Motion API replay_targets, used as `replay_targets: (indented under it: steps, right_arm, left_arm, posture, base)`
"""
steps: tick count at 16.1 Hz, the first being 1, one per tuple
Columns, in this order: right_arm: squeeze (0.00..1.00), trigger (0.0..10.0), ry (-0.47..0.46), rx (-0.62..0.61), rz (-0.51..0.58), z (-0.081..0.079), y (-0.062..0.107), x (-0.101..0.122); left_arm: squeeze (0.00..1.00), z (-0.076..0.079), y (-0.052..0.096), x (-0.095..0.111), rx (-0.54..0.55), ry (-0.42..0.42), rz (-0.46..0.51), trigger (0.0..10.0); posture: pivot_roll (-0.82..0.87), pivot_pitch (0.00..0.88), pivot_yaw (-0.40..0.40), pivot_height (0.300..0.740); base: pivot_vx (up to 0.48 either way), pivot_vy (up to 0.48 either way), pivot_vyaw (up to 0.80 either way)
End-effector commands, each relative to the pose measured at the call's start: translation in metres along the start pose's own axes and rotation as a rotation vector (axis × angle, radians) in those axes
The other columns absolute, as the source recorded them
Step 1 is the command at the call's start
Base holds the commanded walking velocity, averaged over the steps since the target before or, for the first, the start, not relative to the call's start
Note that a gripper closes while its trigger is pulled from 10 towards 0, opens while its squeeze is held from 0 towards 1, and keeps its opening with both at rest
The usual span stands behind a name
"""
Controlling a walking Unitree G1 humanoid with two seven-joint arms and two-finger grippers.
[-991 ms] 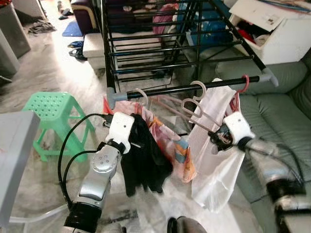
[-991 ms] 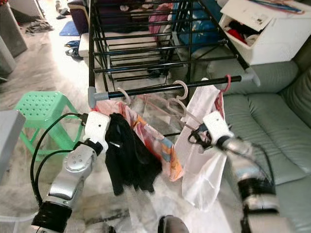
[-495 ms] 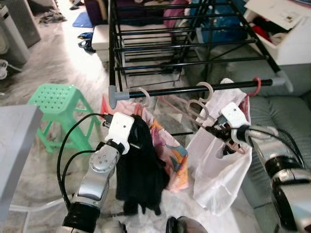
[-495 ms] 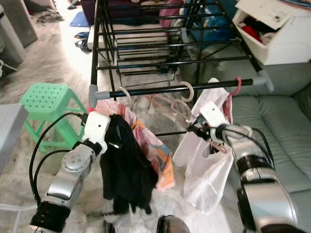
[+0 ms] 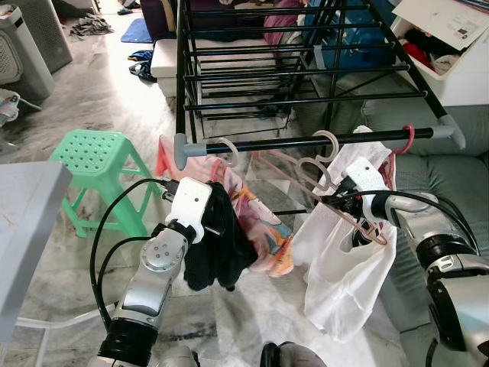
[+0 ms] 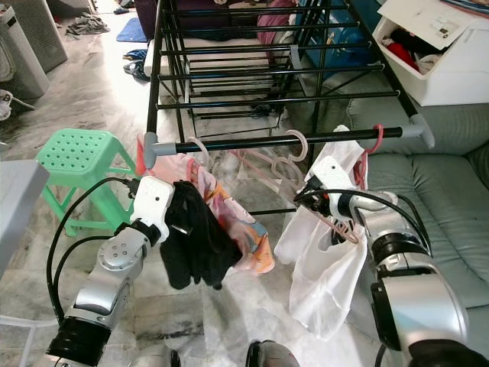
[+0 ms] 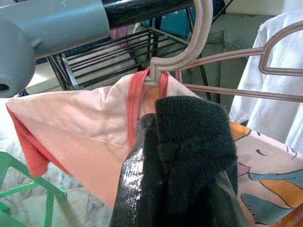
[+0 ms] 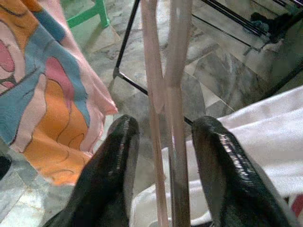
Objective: Hang hanger
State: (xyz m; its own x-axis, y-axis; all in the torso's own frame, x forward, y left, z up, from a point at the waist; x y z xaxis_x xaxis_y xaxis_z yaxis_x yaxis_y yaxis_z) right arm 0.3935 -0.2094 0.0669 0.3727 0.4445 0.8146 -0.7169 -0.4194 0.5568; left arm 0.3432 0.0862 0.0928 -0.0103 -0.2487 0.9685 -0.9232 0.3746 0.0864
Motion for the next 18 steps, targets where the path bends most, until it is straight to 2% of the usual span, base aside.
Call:
replay_targets:
  steps: [1,5,9,12,15,16,18]
  right_arm:
    - [0.00,0.0,0.005,-0.005,0.011,0.004,0.002,0.004]
    - [0.00,0.0,-0.021,0.002,0.024,0.007,0.006,0.004]
    - [0.00,0.0,-0.028,0.010,0.015,0.007,0.008,-0.001]
    - [0.00,0.0,-0.051,0.041,0.015,0.001,0.008,-0.006]
    - [0.00,0.0,-0.095,0.009,0.058,0.001,0.005,-0.004]
    - [0.00,0.0,-0.132,-0.029,0.103,0.000,0.003,-0.001]
    - [0.00,0.0,-0.151,-0.069,0.167,-0.003,-0.001,0.009]
  left_arm:
    - [0.00,-0.005,-0.001,0.017,0.021,-0.016,0.064,10.0]
    - [0.00,-0.008,-0.003,0.019,0.024,-0.019,0.065,10.0]
    - [0.00,-0.003,-0.004,0.019,0.013,-0.016,0.064,10.0]
    - [0.00,-0.006,-0.006,0.020,0.013,-0.022,0.069,10.0]
    - [0.00,-0.008,-0.007,0.024,0.018,-0.050,0.078,10.0]
    - [0.00,-0.015,-0.009,0.035,0.039,-0.073,0.099,10.0]
    - [0.00,-0.022,-0.010,0.037,0.064,-0.086,0.090,10.0]
  posture:
    - [-0.01,0.047,-0.006,0.740]
    - [-0.01,0.048,-0.002,0.740]
    - [-0.01,0.051,0.002,0.740]
    - [-0.01,0.048,-0.004,0.740]
    - [-0.01,0.055,-0.014,0.740]
    - [0.00,0.061,-0.024,0.740]
    - [0.00,0.069,-0.025,0.740]
  base:
    - [0.000,0.000,0.00]
    - [0.000,0.000,0.00]
    - [0.000,0.000,0.00]
    - [0.000,0.000,0.00]
    - [0.000,0.000,0.00]
    - [0.000,0.000,0.00]
    - [0.000,0.000,0.00]
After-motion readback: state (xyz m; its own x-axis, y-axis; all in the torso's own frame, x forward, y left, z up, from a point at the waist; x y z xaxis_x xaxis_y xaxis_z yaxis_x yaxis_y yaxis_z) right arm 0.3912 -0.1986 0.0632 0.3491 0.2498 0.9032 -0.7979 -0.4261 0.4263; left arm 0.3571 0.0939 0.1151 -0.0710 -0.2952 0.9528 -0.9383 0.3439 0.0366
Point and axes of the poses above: a point about 5 cm out from each wrist's last joint towards the gripper, its own y axis pointing back from the gripper into the wrist, its own x axis along the axis of the wrist's last joint, z = x × y, the point moved 6 cm from there along -y, pointing out of the wrist towards the gripper, and after that the axes turned 4 degrees about -y, right-handed, at the moved point
